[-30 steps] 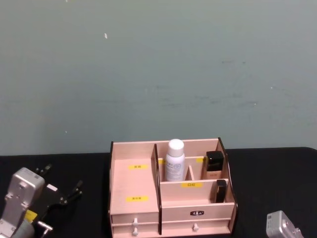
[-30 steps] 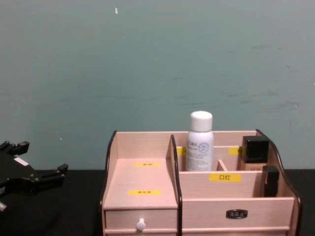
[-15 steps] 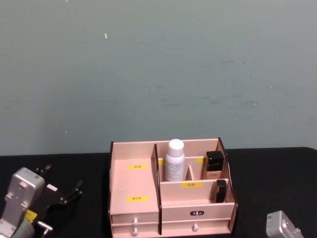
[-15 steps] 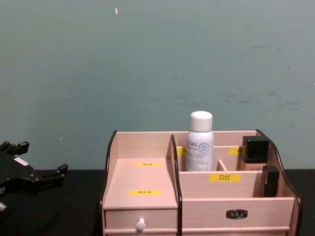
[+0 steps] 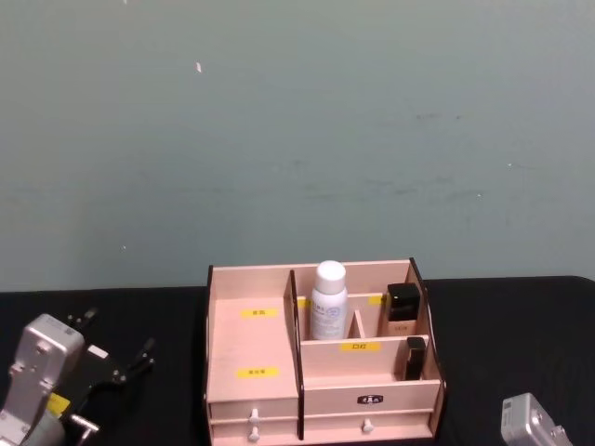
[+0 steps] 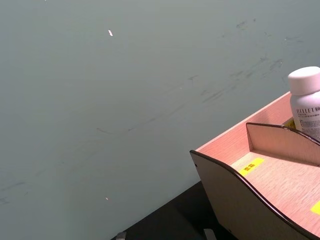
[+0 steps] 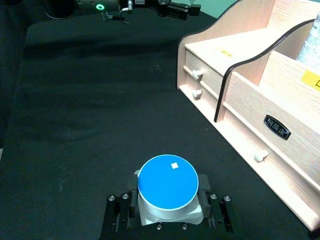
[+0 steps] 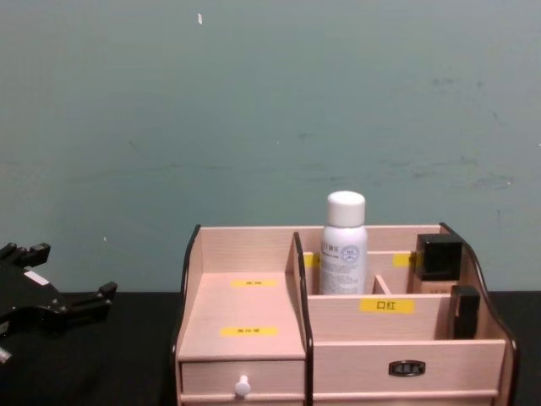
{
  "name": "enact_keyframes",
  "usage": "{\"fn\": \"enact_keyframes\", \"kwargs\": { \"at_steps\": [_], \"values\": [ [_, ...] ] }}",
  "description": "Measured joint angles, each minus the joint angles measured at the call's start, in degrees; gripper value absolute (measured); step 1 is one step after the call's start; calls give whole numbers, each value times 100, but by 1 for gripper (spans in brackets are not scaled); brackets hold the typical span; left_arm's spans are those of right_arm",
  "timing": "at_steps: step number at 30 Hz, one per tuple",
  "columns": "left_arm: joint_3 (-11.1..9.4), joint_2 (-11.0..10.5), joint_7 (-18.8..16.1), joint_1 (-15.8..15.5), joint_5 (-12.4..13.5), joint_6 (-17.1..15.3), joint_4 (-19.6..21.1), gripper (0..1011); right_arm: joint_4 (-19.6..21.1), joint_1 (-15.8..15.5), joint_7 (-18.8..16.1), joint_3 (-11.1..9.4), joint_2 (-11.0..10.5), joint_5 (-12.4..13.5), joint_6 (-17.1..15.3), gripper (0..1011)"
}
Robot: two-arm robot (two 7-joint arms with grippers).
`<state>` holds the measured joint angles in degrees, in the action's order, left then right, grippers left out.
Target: Pick up the facial cleanser and watermelon frost from the table and place them into the tiered storage box.
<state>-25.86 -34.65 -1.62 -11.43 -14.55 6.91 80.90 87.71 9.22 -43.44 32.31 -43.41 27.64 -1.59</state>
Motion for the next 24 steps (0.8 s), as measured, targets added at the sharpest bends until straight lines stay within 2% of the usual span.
{"fn": "enact_keyframes", "kwargs": {
  "at_steps": [6, 17, 24],
  "values": [
    [0, 0, 0, 0, 0, 0, 0, 1001, -34, 23, -120, -17, 7, 86, 5, 711],
    [0, 0, 0, 0, 0, 0, 0, 1001, 138, 10, -278, -135, -112, 364, 88, 712],
    [0, 0, 0, 0, 0, 0, 0, 1001, 133, 181, -333, -182, -90, 469, 148, 712]
  ]
}}
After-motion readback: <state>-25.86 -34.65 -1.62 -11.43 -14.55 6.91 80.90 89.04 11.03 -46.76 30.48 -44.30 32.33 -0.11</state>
